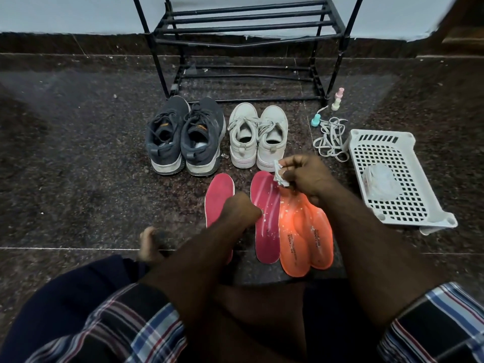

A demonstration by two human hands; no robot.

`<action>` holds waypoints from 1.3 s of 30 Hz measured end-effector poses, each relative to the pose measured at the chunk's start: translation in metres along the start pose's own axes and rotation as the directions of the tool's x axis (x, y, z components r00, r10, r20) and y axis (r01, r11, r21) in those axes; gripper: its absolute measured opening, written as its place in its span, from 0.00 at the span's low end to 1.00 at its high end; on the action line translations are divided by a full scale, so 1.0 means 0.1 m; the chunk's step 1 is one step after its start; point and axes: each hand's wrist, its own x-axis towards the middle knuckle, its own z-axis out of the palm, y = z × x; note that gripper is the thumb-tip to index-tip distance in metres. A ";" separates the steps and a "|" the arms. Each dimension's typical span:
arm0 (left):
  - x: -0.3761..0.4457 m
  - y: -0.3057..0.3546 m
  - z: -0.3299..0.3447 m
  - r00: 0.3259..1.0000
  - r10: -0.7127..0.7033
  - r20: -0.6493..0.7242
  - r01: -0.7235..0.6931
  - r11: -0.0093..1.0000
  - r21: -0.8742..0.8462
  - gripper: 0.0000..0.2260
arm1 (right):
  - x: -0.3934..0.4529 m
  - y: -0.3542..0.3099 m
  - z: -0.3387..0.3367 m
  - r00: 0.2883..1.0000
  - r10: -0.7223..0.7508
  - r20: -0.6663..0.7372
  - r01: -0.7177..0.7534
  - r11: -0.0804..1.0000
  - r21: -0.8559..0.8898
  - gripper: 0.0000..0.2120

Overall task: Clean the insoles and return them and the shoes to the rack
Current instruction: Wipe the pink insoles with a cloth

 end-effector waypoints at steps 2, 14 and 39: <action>0.01 0.03 0.12 1.000 -0.008 -0.028 0.010 0.998 0.054 0.11 | 0.02 0.02 -0.02 1.000 0.008 0.001 -0.008 1.000 0.000 0.11; 0.07 0.06 0.27 0.992 -0.106 -0.063 0.100 0.990 -0.100 0.24 | 0.11 0.06 -0.10 1.000 0.004 -0.003 -0.004 1.000 -0.002 0.11; -0.53 -0.06 -0.98 0.954 0.196 0.229 0.159 0.316 -0.935 0.25 | -0.25 -0.43 0.01 0.982 -0.159 0.097 0.131 0.960 0.249 0.11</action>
